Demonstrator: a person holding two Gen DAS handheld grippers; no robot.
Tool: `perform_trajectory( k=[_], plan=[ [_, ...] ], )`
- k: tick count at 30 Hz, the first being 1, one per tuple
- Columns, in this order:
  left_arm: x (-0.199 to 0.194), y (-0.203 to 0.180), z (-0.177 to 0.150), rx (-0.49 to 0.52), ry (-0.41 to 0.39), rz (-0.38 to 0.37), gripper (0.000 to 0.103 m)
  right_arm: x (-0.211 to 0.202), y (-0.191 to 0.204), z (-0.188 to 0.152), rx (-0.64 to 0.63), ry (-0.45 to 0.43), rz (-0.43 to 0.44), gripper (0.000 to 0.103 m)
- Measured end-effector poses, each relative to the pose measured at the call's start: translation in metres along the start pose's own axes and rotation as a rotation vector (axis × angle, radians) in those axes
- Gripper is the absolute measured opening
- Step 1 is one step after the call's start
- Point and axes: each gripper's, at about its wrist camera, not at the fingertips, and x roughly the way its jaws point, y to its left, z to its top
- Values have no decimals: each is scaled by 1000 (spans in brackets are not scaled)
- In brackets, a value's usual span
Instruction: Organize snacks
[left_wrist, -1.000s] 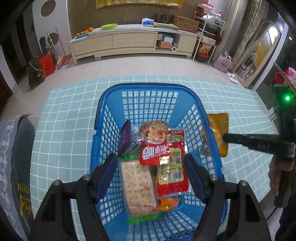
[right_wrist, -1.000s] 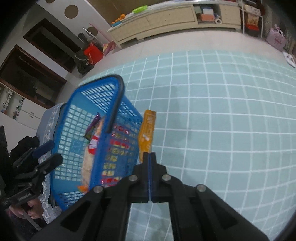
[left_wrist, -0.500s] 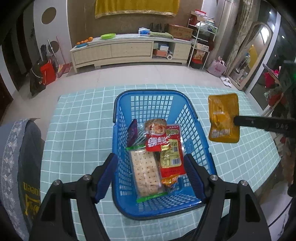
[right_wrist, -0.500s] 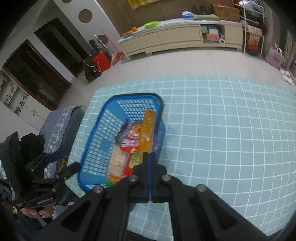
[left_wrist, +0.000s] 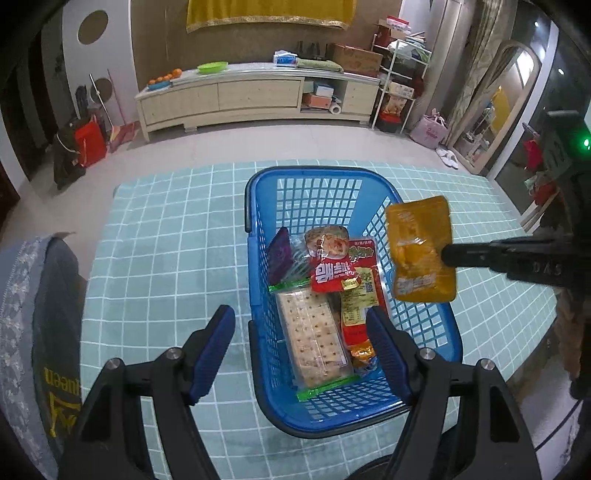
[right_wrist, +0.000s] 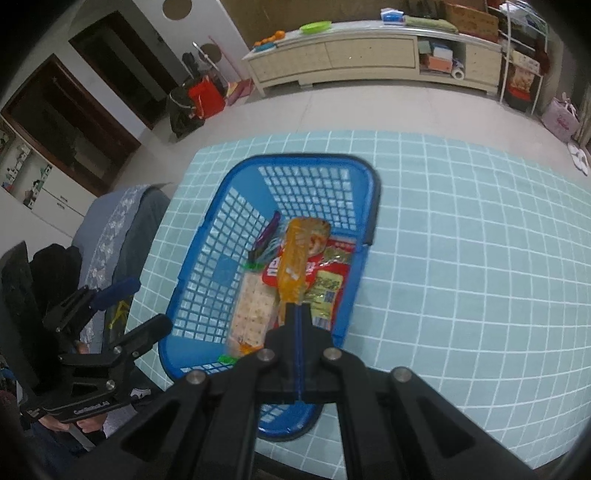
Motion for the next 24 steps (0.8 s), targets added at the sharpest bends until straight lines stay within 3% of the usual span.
perform_trajectory(
  k=[8,18,24],
  plan=[
    [12,14,-2,9,-7,6,71,32,14,5,-12,58,-22,2],
    [23,27,-10,-24,-22,30,74,51,28,-3,-108,105,-184,2],
    [7,25,-18,-47,-66,27,81,35,22,-21,-92,51,-218,6]
  ],
)
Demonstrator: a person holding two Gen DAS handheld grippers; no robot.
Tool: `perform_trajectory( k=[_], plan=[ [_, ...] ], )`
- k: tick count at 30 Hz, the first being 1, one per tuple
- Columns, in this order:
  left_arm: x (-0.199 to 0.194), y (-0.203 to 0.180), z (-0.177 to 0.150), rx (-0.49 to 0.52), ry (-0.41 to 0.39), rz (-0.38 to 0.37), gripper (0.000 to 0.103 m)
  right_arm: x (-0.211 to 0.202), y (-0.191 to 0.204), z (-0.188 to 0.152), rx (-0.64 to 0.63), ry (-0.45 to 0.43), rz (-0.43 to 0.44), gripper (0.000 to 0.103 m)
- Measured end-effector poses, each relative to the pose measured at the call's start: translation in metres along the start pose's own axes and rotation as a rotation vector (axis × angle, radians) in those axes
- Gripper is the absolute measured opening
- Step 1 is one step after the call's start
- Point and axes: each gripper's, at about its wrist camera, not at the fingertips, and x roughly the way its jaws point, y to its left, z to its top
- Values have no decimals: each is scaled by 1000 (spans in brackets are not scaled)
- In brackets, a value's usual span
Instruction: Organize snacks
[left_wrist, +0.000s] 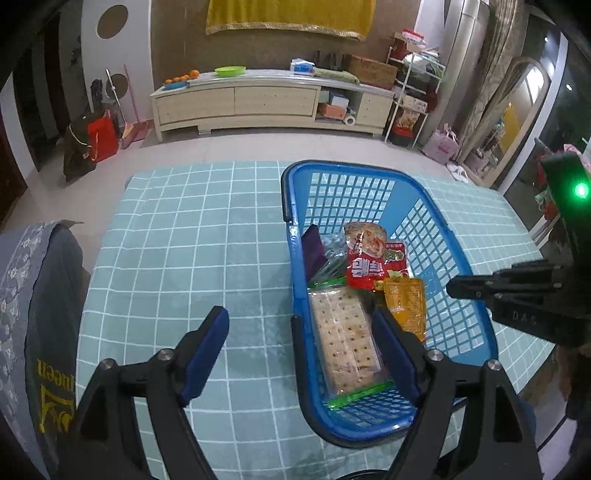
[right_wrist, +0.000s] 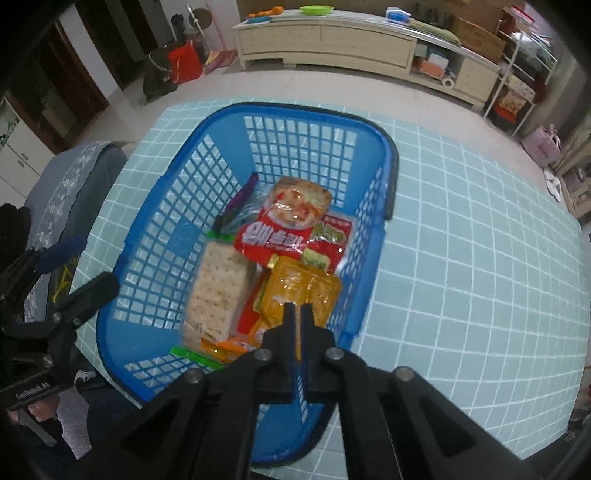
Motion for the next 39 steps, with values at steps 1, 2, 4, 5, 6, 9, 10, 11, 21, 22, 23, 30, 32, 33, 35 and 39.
perform_trajectory(
  k=[1,2,4,5,6,9,10,11,21,22,23,30,32,33,35,39],
  plan=[
    [-5,-1,-3,-1,-12,-5,82,-4,-1,-5,14,-16,7,10],
    [-8,-2,-6,-1,-19,-8,82,-10,-4,-13,32,-38,12,15],
    [-23,-8,-14,-6,-38,0,82,-22,-7,-28,60,-76,33,21],
    [-30,-11,-17,-7,-55,-7,82,-30,-8,-37,73,-99,43,31],
    [-40,-15,-22,-10,-74,-22,82,-37,-8,-44,79,-120,37,37],
    [-65,-27,-37,-13,-126,-29,84,-65,-8,-72,95,-214,27,66],
    [-72,-30,-42,-14,-142,-33,86,-76,-9,-82,104,-250,32,71],
    [-79,-34,-47,-18,-156,-45,87,-85,-9,-91,116,-278,21,74],
    [-140,-60,-74,-13,-274,-13,103,-158,1,-146,75,-447,-91,103],
    [-148,-63,-77,-11,-289,-10,103,-166,2,-152,72,-471,-111,103],
    [-151,-66,-77,-7,-296,-7,103,-172,3,-157,67,-490,-125,103],
    [-183,-90,-85,58,-348,-16,103,-200,11,-177,65,-590,-182,103],
    [-189,-92,-87,68,-360,-20,103,-208,18,-180,49,-622,-185,103],
    [-192,-94,-87,73,-368,-21,103,-212,21,-181,37,-636,-192,103],
    [-197,-97,-89,74,-380,-11,103,-217,26,-184,24,-652,-197,103],
    [-199,-97,-88,74,-384,-9,103,-222,33,-186,5,-673,-178,103]
  ],
)
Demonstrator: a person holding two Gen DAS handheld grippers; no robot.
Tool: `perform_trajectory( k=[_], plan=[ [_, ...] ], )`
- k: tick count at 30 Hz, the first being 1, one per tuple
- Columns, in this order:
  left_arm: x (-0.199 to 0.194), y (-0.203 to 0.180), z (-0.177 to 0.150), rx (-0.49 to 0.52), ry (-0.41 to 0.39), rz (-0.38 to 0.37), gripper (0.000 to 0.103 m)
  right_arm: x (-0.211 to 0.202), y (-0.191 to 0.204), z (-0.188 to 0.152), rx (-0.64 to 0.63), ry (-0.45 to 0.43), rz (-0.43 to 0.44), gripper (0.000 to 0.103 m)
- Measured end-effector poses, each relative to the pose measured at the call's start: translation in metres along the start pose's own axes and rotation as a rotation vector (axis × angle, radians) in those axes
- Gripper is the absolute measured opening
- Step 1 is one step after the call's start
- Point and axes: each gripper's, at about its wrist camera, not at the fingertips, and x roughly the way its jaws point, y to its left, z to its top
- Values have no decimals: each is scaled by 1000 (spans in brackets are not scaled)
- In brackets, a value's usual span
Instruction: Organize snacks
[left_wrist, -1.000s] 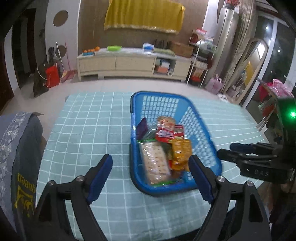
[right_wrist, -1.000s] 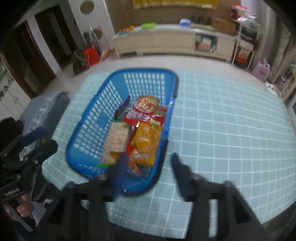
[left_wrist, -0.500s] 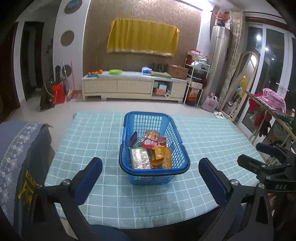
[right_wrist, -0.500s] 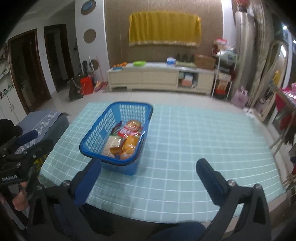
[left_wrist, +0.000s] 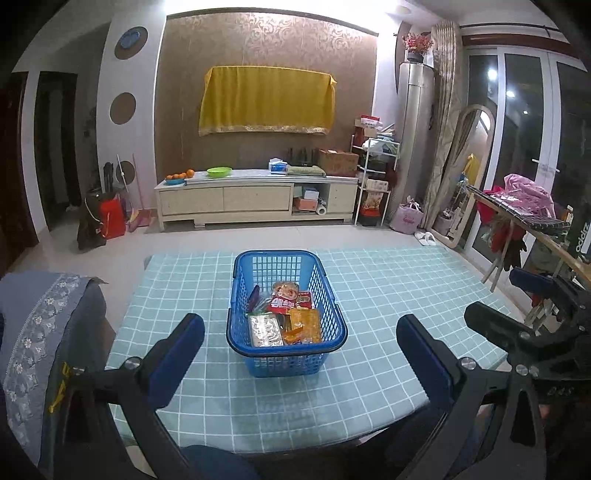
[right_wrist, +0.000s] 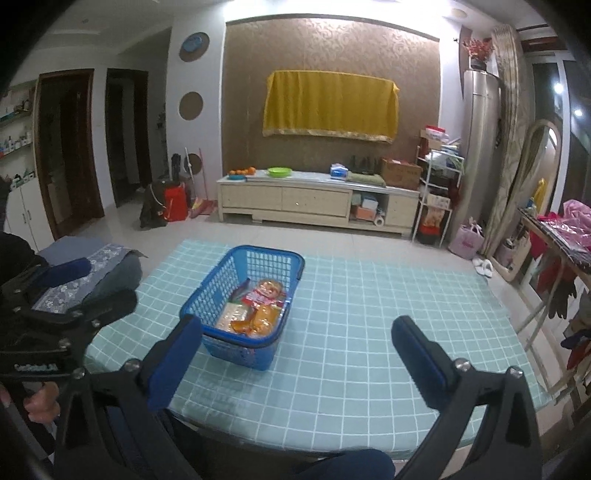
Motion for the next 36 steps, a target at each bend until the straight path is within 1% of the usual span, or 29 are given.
perform_trajectory(
  k=[5,15,36],
  plan=[
    [1,0,-3,-4,17,2,103,1,2,-2,-1,0,0,103],
    [-3,-6,-5,17,21,-11,103,0,0,-5,20,9,16,103],
    [-5,-6,-7,14,35,-25,103,-1,-1,-6,25,18,29,103]
  ],
)
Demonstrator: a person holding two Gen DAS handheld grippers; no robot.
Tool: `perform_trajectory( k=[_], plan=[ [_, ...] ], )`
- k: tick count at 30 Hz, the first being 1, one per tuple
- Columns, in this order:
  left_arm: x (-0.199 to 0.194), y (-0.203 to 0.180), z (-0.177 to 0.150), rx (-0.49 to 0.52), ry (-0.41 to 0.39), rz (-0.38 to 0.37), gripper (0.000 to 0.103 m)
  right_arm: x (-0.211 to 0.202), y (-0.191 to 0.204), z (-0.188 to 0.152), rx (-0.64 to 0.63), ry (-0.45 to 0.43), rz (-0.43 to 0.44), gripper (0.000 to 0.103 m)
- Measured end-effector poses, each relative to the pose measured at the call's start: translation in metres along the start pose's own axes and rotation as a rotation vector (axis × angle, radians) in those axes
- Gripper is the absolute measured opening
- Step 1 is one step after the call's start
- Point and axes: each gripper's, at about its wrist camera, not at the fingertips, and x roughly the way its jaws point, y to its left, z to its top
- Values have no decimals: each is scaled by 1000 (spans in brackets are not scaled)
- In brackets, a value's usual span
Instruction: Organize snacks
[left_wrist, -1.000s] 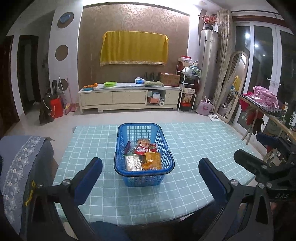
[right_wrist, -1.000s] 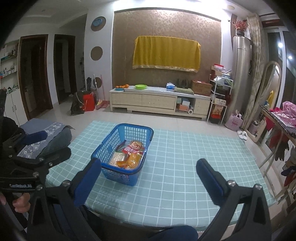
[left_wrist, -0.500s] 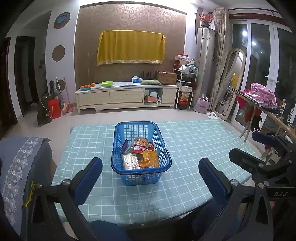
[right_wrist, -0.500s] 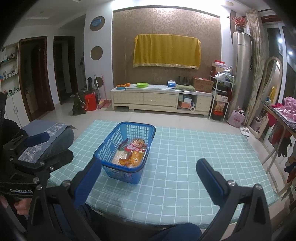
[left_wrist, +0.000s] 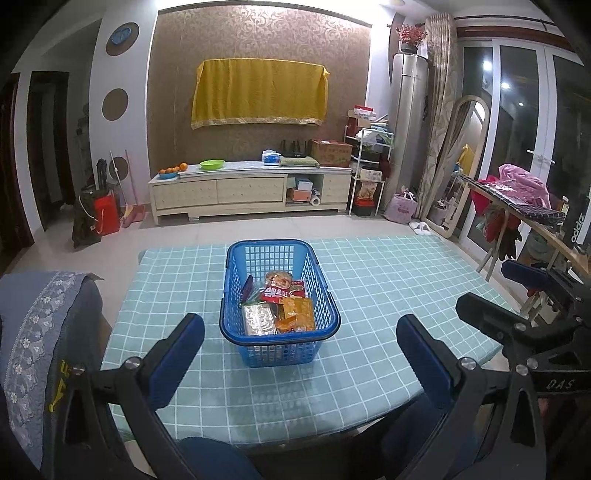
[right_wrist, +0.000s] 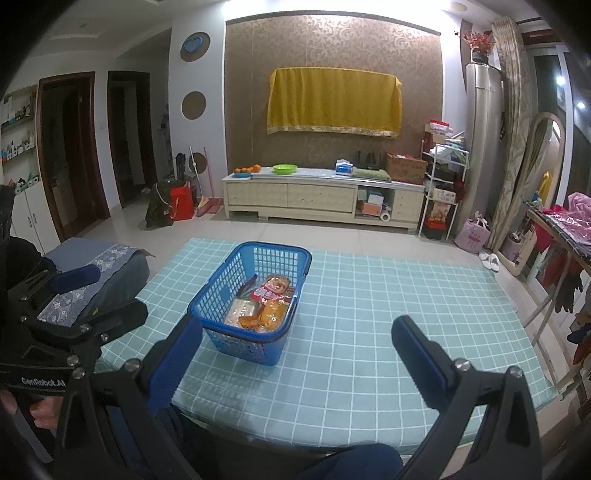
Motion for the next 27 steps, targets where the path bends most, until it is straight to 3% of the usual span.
perform_trajectory(
  k=[27],
  plan=[
    [-2,1,-1,-13,19,-10,103,-1,-2,-2,-1,18,7,103]
  ],
)
